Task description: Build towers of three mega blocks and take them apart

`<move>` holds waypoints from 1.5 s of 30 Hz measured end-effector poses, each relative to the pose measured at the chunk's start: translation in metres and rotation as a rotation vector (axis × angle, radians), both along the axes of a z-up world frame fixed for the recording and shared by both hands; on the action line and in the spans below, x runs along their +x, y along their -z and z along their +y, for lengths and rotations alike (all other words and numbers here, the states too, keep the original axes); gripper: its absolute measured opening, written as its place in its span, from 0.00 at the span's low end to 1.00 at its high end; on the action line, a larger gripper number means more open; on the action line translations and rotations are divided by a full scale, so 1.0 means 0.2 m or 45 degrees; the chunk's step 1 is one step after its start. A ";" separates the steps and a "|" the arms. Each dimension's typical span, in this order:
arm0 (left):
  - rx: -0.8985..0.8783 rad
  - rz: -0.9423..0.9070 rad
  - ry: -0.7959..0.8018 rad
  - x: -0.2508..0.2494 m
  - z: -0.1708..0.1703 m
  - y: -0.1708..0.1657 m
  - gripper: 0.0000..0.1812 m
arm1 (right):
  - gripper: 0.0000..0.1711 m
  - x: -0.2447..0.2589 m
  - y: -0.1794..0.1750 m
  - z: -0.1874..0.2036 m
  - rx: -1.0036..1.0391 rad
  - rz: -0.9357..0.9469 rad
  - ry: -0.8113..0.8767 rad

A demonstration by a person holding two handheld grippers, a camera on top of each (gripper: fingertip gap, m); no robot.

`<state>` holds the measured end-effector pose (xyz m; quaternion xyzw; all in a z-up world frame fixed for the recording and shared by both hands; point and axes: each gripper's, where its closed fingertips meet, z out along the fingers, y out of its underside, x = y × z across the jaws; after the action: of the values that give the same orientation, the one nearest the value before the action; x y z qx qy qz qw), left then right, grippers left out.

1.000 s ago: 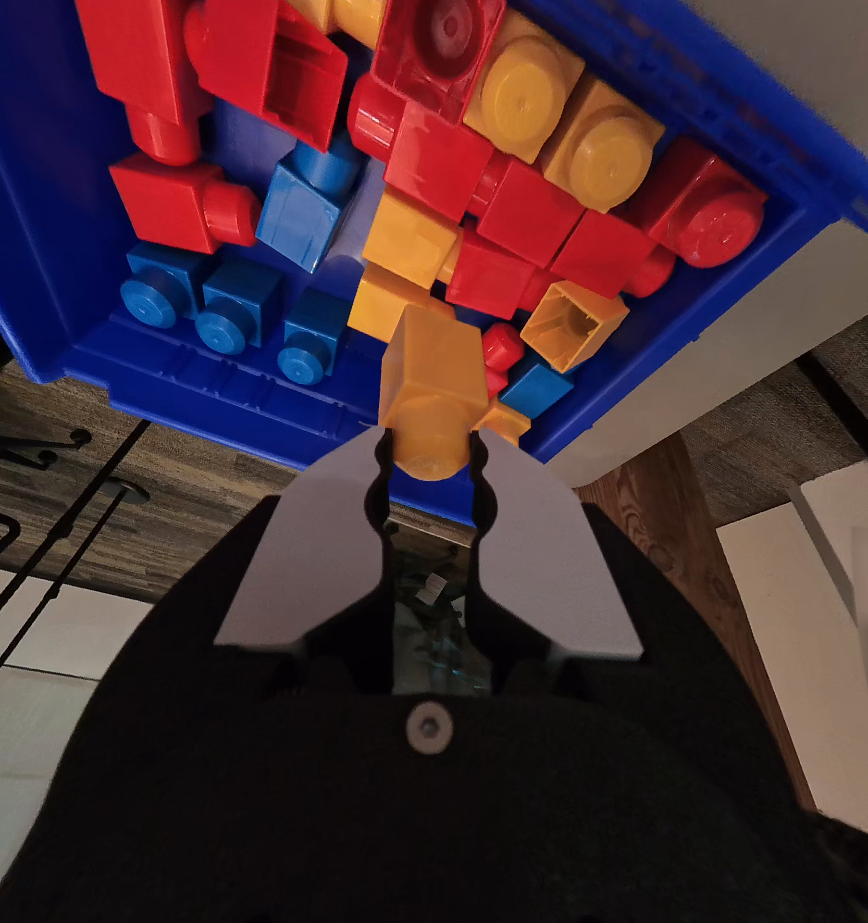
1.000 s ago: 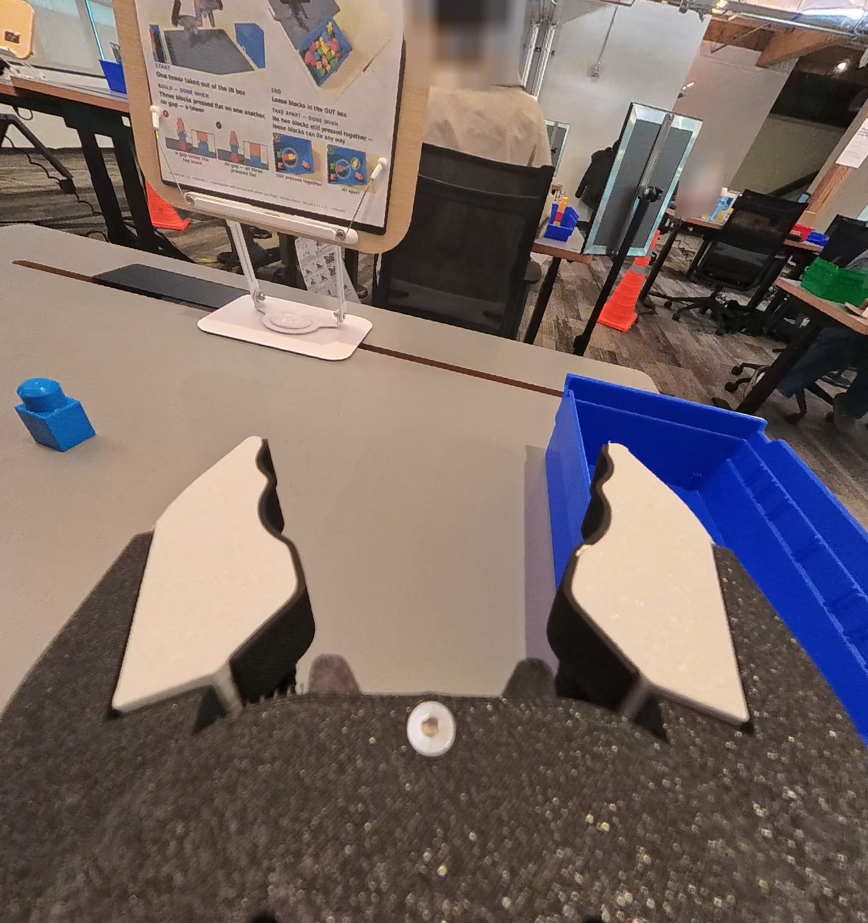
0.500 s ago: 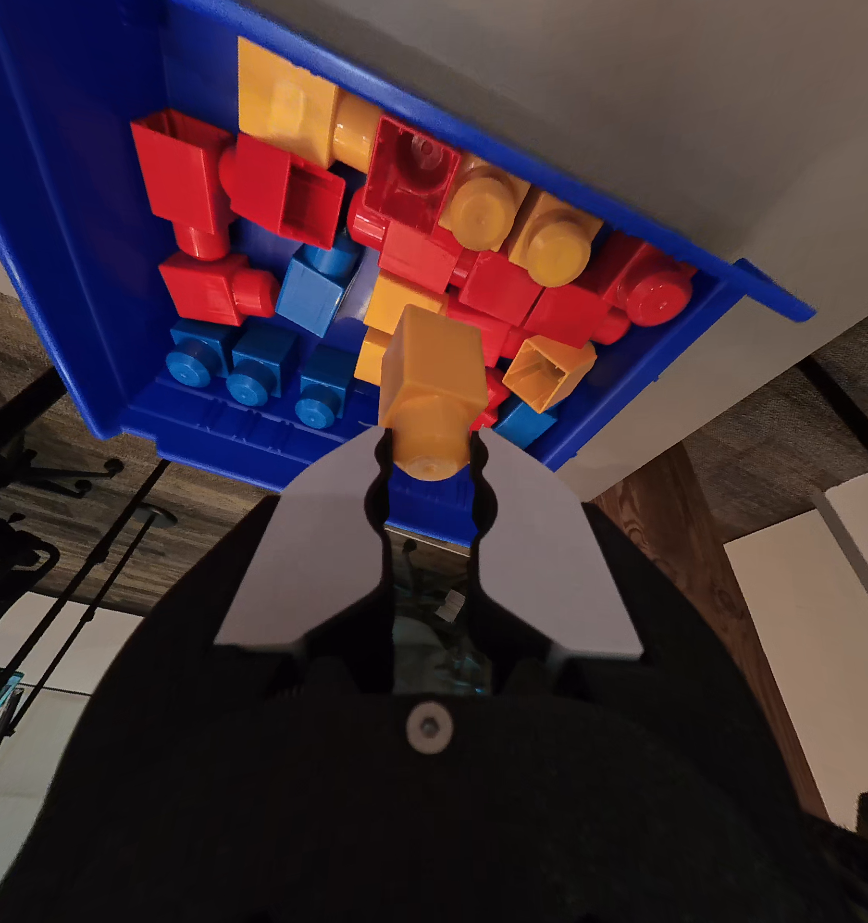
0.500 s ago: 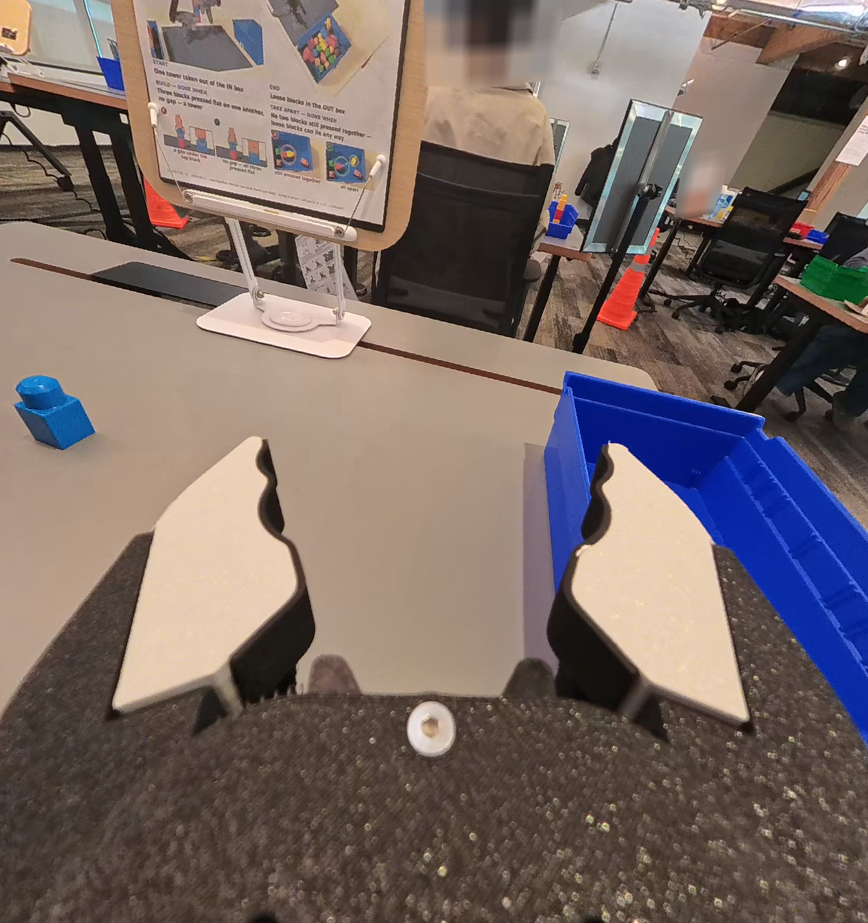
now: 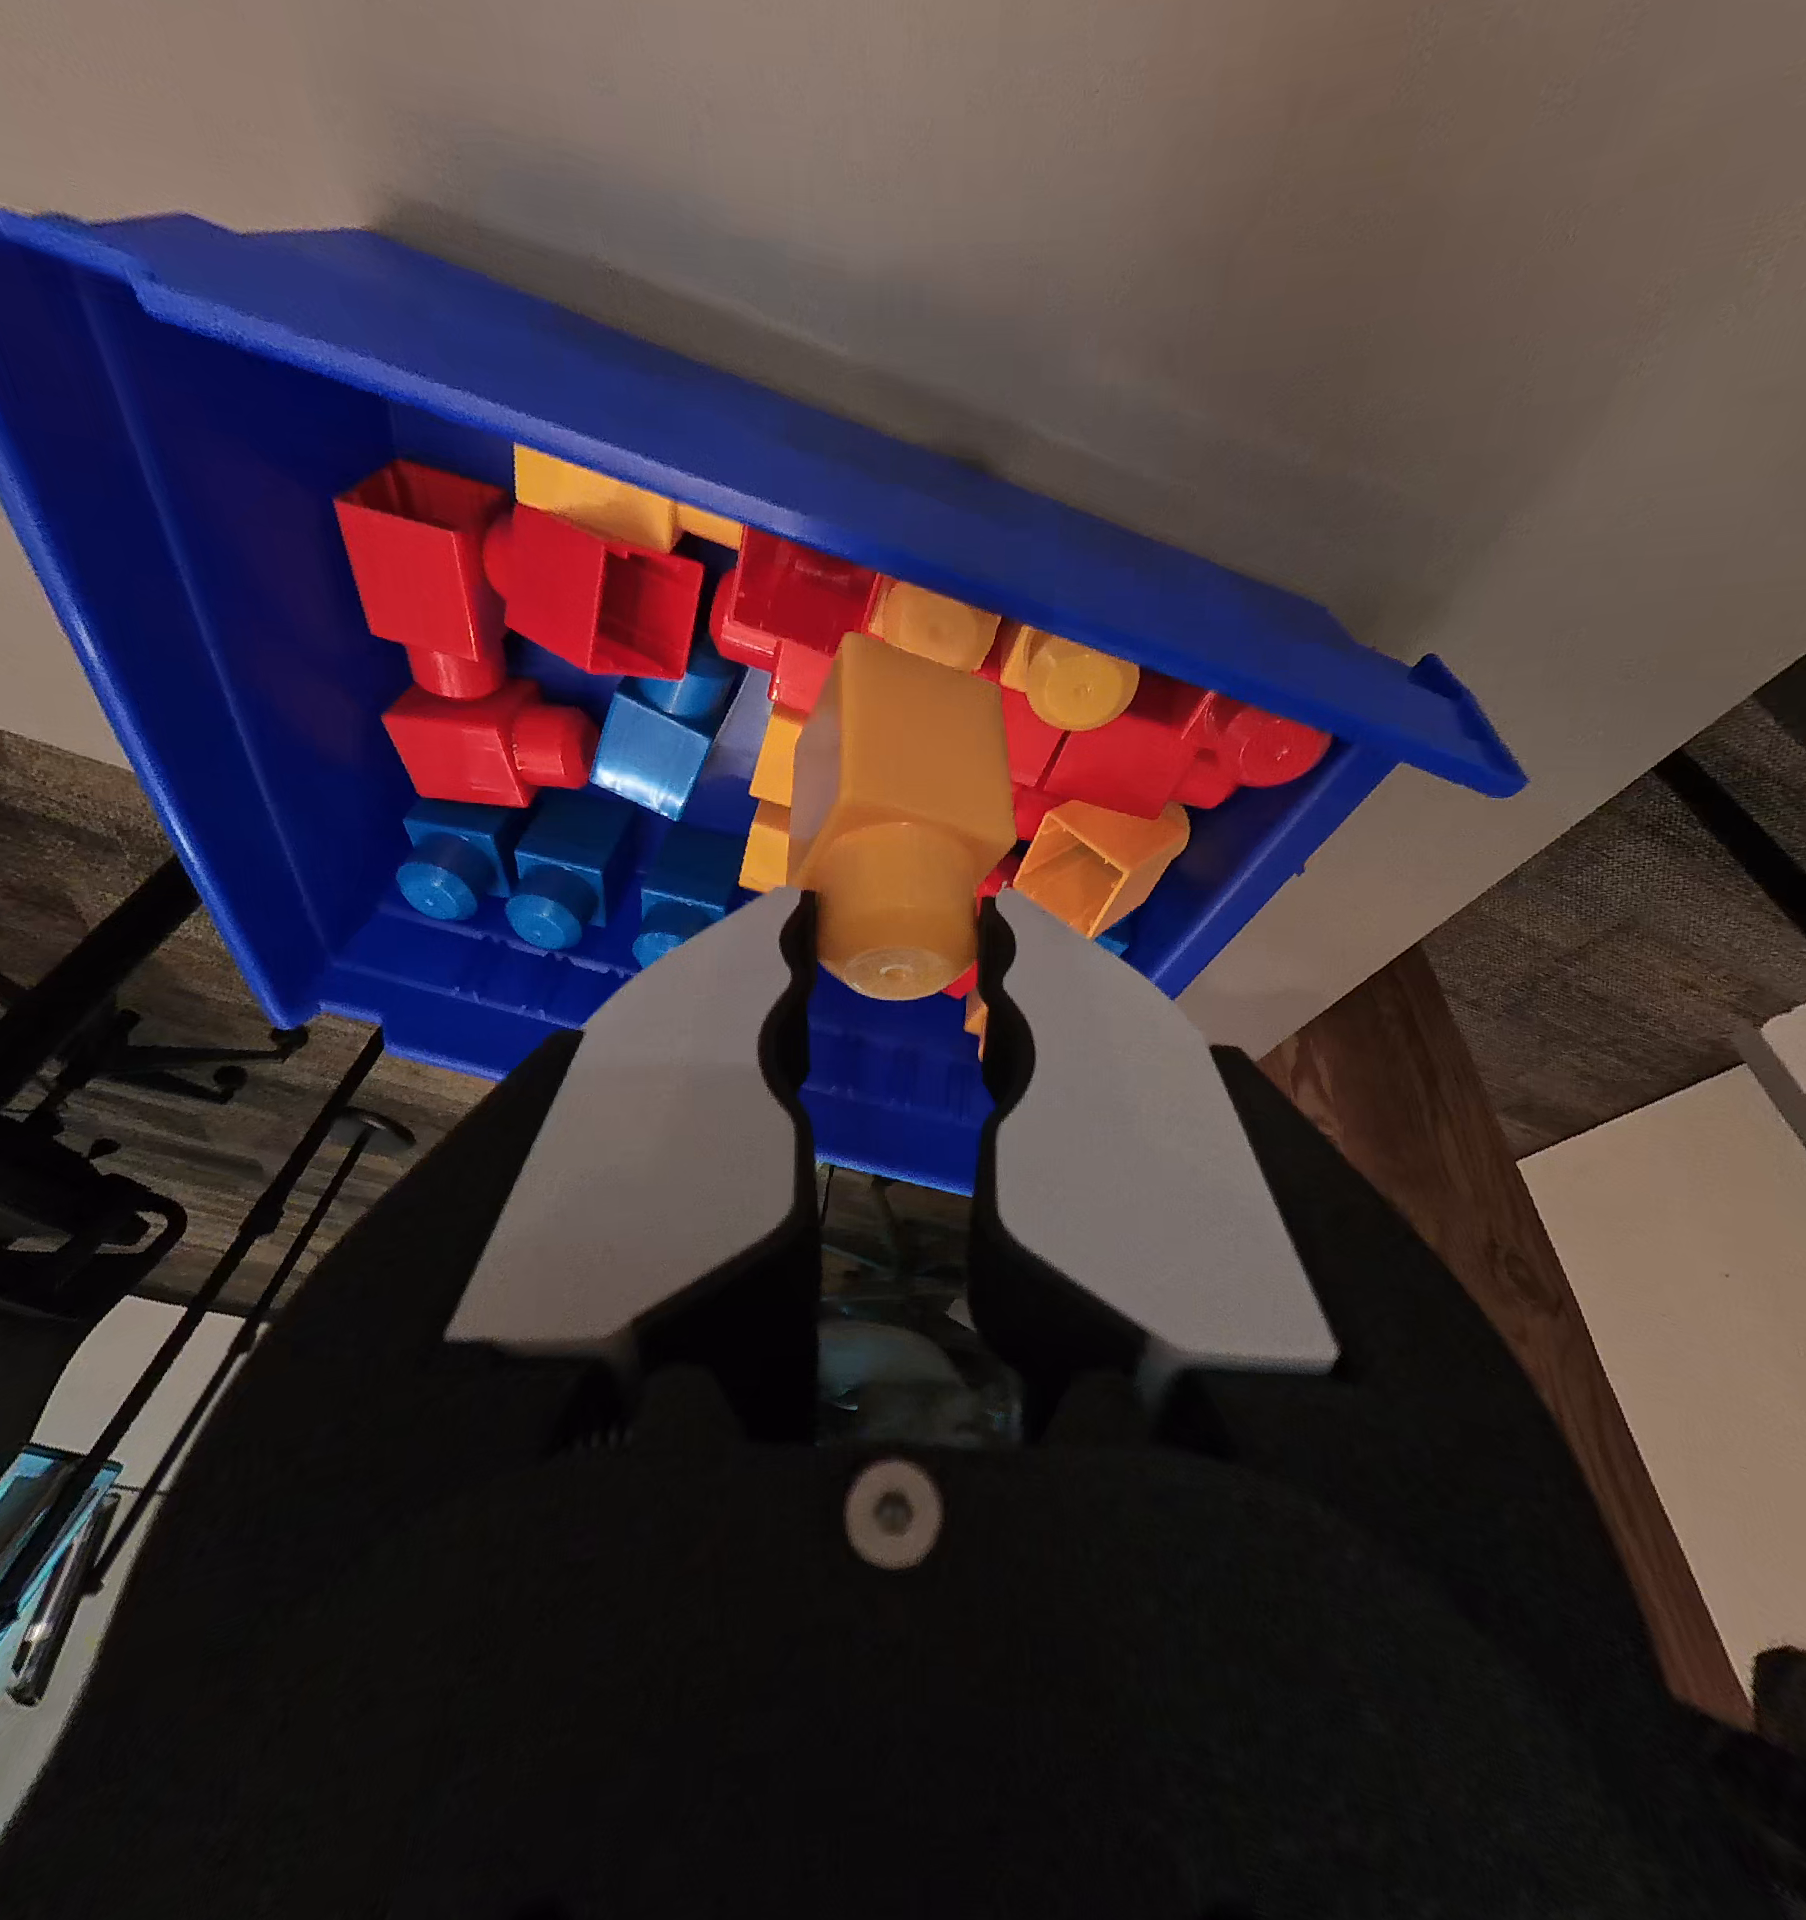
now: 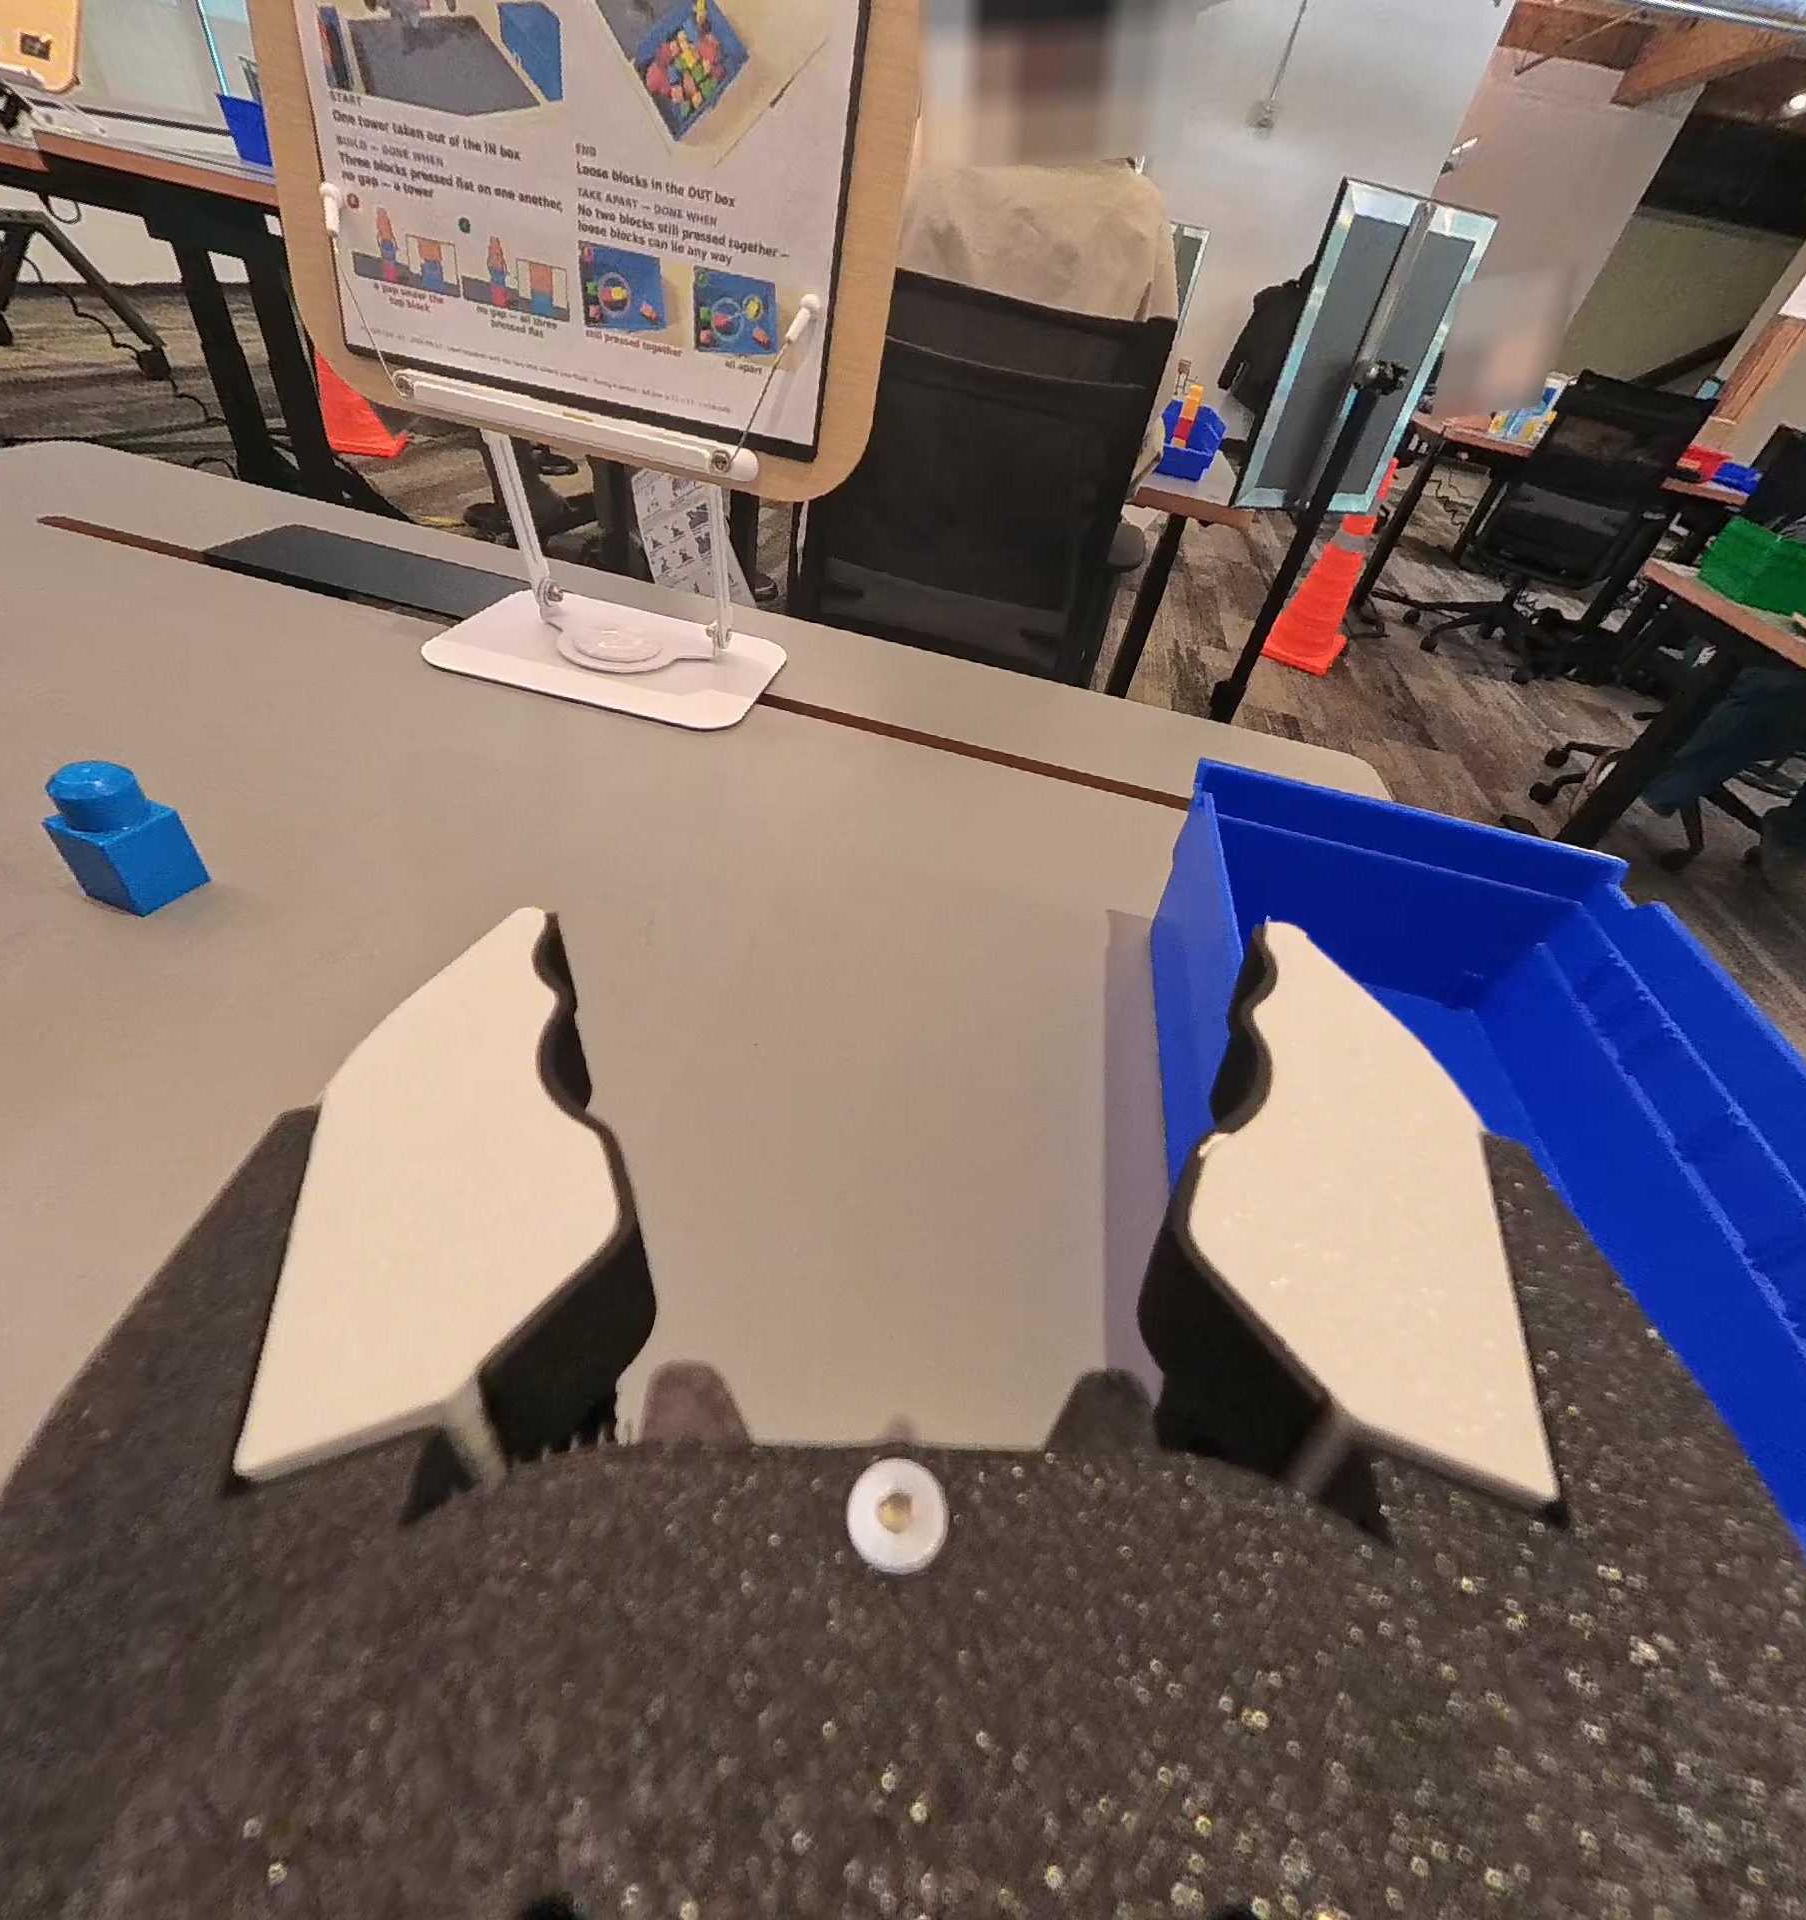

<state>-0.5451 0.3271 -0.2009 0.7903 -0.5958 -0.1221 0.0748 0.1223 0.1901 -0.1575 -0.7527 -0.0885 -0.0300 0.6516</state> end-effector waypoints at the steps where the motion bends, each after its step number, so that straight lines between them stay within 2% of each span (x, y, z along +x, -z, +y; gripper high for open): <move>1: -0.001 -0.007 0.003 0.01 0.00 0.00 0.16 | 0.69 0.00 0.00 0.00 -0.001 0.002 -0.001; 31: 0.062 0.053 0.024 0.10 0.05 -0.12 0.16 | 0.69 0.00 0.00 0.00 0.003 0.005 -0.003; 45: 0.094 -0.021 0.077 0.30 0.06 -0.16 0.16 | 0.69 0.01 0.01 -0.01 -0.003 0.010 -0.004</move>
<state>-0.4859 0.3388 -0.1681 0.7751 -0.6151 -0.1397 0.0370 0.1234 0.1877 -0.1603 -0.7535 -0.0871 -0.0257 0.6511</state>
